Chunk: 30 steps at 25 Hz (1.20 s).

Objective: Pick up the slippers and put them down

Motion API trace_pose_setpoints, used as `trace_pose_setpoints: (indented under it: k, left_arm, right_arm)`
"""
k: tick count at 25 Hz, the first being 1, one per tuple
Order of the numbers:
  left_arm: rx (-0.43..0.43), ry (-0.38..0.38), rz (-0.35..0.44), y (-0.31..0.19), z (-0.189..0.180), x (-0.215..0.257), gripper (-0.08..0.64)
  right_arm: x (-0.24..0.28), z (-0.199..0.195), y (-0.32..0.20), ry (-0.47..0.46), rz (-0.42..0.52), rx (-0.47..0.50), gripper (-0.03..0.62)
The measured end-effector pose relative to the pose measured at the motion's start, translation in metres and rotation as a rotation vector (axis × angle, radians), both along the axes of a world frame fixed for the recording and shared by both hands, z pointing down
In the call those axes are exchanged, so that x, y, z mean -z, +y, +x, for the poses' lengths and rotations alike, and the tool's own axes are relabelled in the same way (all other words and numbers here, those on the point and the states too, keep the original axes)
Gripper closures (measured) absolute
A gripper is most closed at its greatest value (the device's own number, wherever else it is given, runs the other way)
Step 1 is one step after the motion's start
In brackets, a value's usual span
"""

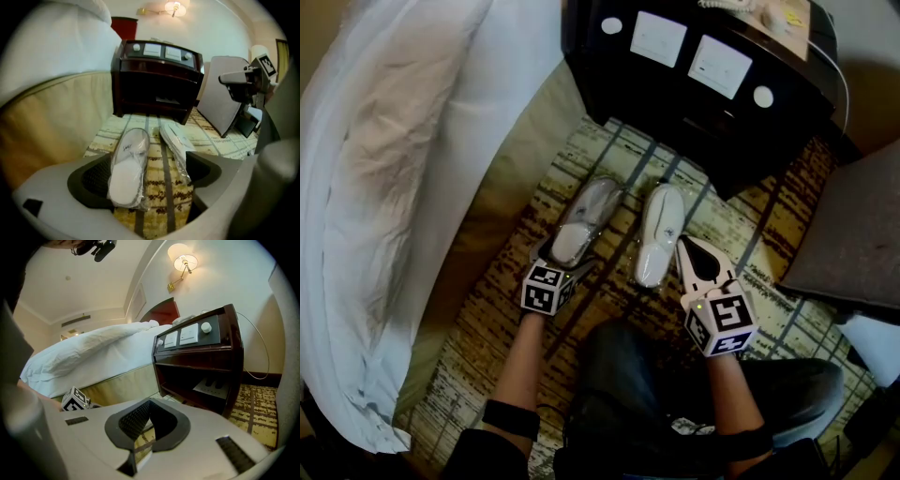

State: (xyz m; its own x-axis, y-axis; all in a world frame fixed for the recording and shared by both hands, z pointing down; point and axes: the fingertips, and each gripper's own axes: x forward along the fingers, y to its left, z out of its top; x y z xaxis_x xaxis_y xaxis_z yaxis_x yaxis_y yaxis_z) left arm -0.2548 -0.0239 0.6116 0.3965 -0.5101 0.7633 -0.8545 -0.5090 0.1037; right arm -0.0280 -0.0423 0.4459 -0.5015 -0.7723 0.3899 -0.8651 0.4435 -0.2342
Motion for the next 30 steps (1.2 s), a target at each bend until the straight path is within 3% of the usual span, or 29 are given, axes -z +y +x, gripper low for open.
trace_pose_setpoints:
  k: [4,9,15,30]
  left_arm:
    - [-0.004,-0.04,-0.068,-0.002,-0.014,-0.047,0.032]
    - [0.011,-0.048,-0.093,-0.008,-0.024,-0.087,-0.006]
    - [0.049,-0.045,-0.071,-0.011,-0.03,-0.107,-0.015]
    - [0.028,-0.126,-0.054,-0.009,-0.035,-0.166,-0.011]
  right_arm:
    - [-0.016,-0.008,-0.007,0.004,-0.016,0.006,0.58]
    - [-0.04,-0.023,-0.01,0.016,-0.046,0.039,0.58]
    - [-0.056,-0.034,-0.015,0.01,-0.06,0.061,0.58]
    - [-0.075,-0.031,-0.021,0.007,-0.081,0.065,0.58]
